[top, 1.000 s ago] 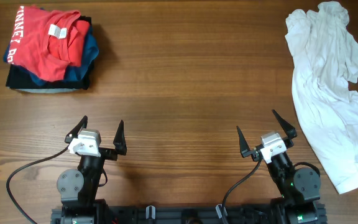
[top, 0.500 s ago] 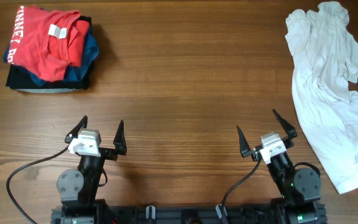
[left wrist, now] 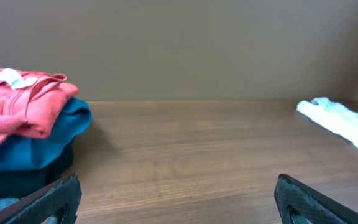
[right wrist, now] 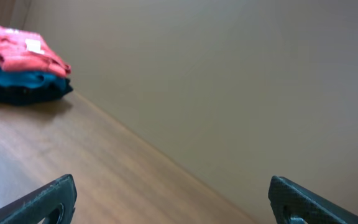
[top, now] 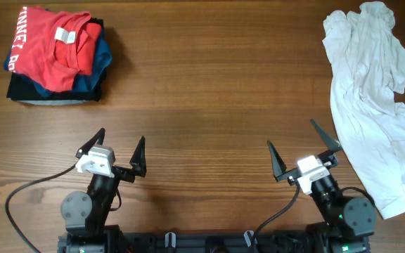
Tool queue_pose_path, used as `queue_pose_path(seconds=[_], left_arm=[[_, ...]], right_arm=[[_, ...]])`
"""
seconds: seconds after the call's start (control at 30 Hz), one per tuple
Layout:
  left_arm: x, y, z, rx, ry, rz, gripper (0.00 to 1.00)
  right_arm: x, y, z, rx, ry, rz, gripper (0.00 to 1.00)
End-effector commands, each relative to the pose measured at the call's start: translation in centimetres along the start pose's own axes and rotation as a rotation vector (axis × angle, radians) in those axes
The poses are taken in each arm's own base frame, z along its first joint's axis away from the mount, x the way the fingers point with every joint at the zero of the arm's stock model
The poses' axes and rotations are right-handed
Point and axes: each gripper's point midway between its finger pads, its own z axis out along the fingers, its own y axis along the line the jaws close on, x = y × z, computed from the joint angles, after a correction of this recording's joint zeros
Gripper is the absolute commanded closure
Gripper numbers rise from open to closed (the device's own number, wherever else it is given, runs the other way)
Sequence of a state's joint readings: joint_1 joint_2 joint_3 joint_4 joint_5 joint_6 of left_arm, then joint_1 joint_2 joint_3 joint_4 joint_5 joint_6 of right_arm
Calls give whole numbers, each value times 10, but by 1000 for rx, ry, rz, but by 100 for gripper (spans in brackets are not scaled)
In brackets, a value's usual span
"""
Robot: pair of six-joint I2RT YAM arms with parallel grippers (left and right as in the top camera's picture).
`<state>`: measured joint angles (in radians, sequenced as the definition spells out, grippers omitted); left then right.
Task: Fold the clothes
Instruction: 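Move the right gripper to the crumpled white T-shirt and grasp it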
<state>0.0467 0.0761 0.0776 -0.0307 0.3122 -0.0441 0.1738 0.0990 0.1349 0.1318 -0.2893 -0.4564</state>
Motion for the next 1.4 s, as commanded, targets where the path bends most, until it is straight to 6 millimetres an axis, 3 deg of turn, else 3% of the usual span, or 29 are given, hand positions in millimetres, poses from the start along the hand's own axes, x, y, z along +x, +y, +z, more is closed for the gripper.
queue_pose_path(seconds=[0.0,0.13,0.27,0.4,0.53,0.67,0.8,0.87,0.93,0.97,1.03,1.07,1.2,1.37], left_arm=[[-39,-15,2,64,-13,-14,0],[-56,-19,23,99,123,-63,0],[-70,-17,47,112,250,-113,0],[-81,-10,74,92,400,-173,0],[-82,-3,95,72,548,-232,0],[-68,2,108,46,744,-306,0],[-46,6,117,37,853,-353,0],[-34,9,125,39,880,-369,0],[-22,7,128,60,914,-395,0],[-20,6,129,66,920,-401,0],[-17,6,133,75,923,-407,0],[-17,7,134,75,919,-405,0],[-21,8,140,80,889,-392,0],[-24,10,143,79,873,-382,0]], right_arm=[[-34,-17,12,-24,-2,48,0],[-62,-26,49,-150,59,138,0],[-67,-32,86,-247,180,224,0],[-52,-36,123,-338,383,316,0],[-30,-32,147,-412,567,416,0],[-6,-12,165,-541,709,526,0],[20,1,179,-562,778,623,0],[36,6,182,-565,814,640,0],[59,-2,190,-477,867,621,0],[69,-10,193,-401,901,629,0],[112,-58,198,-18,1009,681,0],[125,-73,198,82,1022,689,0],[182,-118,202,230,1019,713,1],[268,-142,188,330,1088,751,5]])
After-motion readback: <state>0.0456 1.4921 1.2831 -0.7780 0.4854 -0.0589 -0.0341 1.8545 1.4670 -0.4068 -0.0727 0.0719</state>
